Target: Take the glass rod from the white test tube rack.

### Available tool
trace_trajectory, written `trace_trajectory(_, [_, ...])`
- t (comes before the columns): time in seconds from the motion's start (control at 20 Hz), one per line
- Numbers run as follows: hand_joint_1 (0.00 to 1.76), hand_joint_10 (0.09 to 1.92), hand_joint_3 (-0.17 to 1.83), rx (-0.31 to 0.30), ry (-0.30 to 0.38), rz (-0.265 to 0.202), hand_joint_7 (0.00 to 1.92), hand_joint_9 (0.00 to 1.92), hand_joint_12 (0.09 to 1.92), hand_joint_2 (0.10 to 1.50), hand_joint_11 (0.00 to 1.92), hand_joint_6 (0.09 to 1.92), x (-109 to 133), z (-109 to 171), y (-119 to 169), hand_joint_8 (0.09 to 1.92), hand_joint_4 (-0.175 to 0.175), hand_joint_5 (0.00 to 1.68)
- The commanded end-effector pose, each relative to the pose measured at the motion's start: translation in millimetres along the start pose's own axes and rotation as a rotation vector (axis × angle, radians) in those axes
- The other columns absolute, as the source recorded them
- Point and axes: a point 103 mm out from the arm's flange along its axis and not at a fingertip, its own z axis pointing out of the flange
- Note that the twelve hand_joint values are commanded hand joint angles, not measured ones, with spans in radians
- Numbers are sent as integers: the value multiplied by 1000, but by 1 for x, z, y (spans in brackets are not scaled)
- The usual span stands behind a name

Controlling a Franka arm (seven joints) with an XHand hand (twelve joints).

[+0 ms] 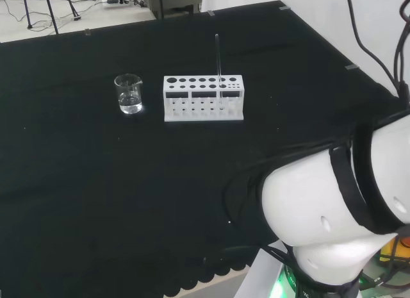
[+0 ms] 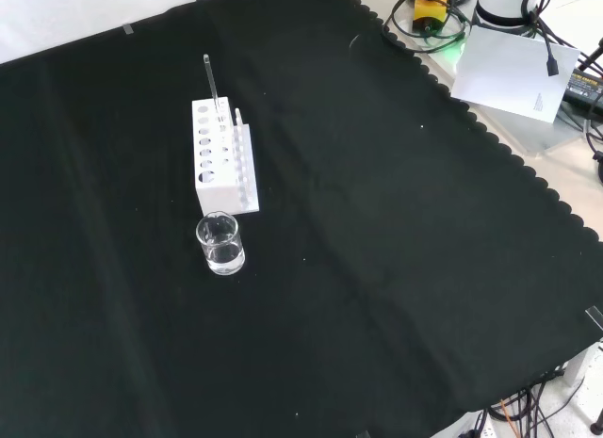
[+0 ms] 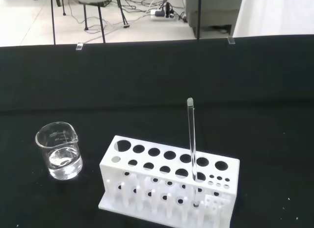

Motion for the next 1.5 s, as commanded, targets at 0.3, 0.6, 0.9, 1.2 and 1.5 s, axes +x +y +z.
trace_trajectory(0.3, [699,834,635,-7,28,-61,313,450,1396,810,216,87,-13,32,78,868,-125,241])
trace_trajectory(0.6, [690,837,629,14,37,-78,320,460,1395,823,216,87,-18,54,101,869,-125,251])
trace_trajectory(0.9, [683,837,619,48,50,-87,324,464,1395,833,216,87,-21,86,121,870,-125,259])
trace_trajectory(1.2, [681,838,612,71,49,-80,326,466,1395,838,215,87,-23,114,130,870,-125,264])
trace_trajectory(1.5, [680,839,607,98,51,-71,330,466,1395,842,211,87,-26,138,139,871,-128,300])
